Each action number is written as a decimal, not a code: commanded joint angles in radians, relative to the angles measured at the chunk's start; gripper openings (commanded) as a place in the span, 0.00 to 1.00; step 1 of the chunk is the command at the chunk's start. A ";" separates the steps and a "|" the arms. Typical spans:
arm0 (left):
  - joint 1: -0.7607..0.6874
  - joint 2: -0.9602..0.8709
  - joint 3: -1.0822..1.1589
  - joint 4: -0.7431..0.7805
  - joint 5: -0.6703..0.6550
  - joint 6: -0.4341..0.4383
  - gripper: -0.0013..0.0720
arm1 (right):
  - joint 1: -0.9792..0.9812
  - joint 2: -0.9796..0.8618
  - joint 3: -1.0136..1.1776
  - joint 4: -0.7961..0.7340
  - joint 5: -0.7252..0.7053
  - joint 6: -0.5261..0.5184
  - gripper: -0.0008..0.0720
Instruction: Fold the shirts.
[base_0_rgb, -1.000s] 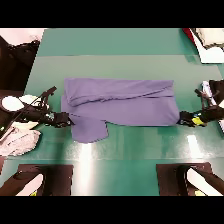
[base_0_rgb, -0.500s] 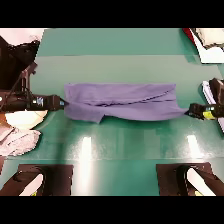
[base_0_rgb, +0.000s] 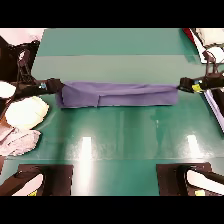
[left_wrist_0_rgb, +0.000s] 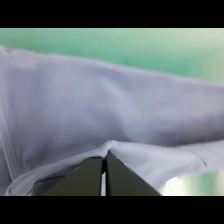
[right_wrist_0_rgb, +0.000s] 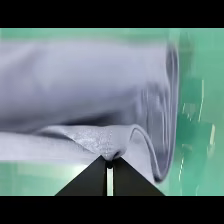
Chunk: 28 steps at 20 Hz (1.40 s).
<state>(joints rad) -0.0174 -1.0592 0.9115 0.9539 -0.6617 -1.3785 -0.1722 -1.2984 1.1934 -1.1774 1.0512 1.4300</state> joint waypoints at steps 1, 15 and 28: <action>0.001 -0.106 0.035 0.004 0.110 0.014 0.06 | 0.031 -0.145 0.121 0.005 -0.058 0.002 0.03; 0.003 -0.245 0.284 0.006 -0.073 0.036 0.06 | -0.137 -0.400 0.421 0.175 0.361 -0.053 0.88; 0.003 -0.245 0.284 0.008 -0.281 0.051 0.07 | -0.209 -0.543 0.230 0.374 0.318 -0.228 0.88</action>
<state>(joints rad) -0.0143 -1.3033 1.1946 0.9627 -0.9203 -1.3293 -0.3958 -1.8160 1.4342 -0.8177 1.4075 1.2308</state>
